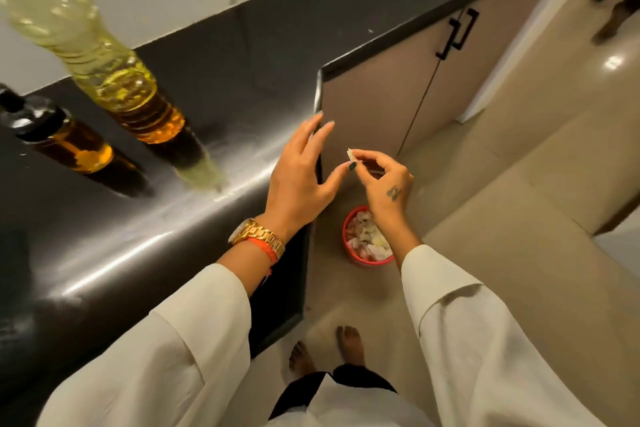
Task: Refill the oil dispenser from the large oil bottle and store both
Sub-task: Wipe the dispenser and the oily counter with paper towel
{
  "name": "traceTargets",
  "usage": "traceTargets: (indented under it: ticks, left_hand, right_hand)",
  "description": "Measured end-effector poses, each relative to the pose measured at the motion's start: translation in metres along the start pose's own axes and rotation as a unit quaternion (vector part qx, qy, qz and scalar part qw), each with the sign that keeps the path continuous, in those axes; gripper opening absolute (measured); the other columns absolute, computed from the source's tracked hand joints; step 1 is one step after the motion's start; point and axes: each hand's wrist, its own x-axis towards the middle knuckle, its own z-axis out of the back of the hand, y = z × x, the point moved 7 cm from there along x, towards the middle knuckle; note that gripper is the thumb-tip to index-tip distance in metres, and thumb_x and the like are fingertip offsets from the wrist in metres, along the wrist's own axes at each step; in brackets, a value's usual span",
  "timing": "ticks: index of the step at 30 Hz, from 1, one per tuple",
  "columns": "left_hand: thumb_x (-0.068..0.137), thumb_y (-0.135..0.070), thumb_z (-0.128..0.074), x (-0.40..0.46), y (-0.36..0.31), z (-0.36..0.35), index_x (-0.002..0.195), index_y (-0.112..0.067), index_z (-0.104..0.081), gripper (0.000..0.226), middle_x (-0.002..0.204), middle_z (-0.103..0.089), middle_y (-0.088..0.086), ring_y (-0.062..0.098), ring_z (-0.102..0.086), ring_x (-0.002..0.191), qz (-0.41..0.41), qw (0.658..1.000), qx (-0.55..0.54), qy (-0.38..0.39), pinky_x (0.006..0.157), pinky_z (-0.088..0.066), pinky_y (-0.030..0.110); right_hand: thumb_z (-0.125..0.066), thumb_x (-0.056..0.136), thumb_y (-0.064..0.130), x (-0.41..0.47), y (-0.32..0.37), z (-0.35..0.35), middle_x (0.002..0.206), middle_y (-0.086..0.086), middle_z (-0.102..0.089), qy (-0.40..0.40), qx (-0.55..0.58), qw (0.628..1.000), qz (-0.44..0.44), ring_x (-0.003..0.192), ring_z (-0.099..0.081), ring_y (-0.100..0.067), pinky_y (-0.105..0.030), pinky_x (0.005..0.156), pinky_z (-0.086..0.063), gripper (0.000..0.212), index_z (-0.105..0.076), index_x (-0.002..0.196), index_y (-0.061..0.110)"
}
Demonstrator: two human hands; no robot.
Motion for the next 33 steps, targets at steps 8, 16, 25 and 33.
traceTargets:
  ticks: [8,16,25,33]
  left_hand:
    - [0.089,-0.036,-0.055,0.028,-0.011,-0.118,0.141,-0.018,-0.035,0.059,0.152,-0.028,0.002,0.020,-0.024,0.140,0.066,0.989,0.046,0.121,0.109,-0.030,0.035]
    - [0.089,-0.039,-0.054,0.023,0.037,-0.193,0.143,-0.016,-0.031,0.062,0.152,-0.028,0.005,0.023,-0.027,0.138,0.142,0.965,0.104,0.193,0.108,-0.031,0.037]
    - [0.089,-0.042,-0.054,0.014,0.040,-0.200,0.142,-0.016,-0.032,0.064,0.151,-0.028,0.005,0.024,-0.027,0.138,0.166,0.958,0.100,0.211,0.109,-0.030,0.038]
    - [0.089,-0.047,-0.051,0.019,-0.013,-0.132,0.144,-0.017,-0.028,0.067,0.152,-0.027,0.002,0.020,-0.026,0.139,0.135,0.977,0.050,0.157,0.109,-0.027,0.033]
  right_hand:
    - [-0.067,0.081,0.019,0.020,-0.123,0.025,0.079,0.000,-0.069,-0.010,-0.006,0.988,-0.153,0.074,-0.063,-0.012,-0.030,0.070,-0.053,0.008,-0.070,0.086,0.015]
    - [-0.062,0.085,0.016,0.021,-0.239,0.017,0.092,-0.009,-0.071,0.018,-0.121,0.964,-0.235,0.086,-0.064,-0.021,-0.022,0.072,-0.045,0.015,-0.071,0.095,0.008]
    - [-0.053,0.089,0.013,0.015,-0.243,0.033,0.105,-0.009,-0.069,-0.019,-0.126,0.955,-0.268,0.096,-0.061,-0.022,-0.020,0.077,-0.040,0.022,-0.069,0.103,0.010]
    - [-0.048,0.092,0.036,0.002,-0.137,0.068,0.098,0.001,-0.062,-0.157,0.011,0.942,-0.298,0.094,-0.059,-0.019,-0.040,0.085,-0.053,0.028,-0.062,0.108,0.019]
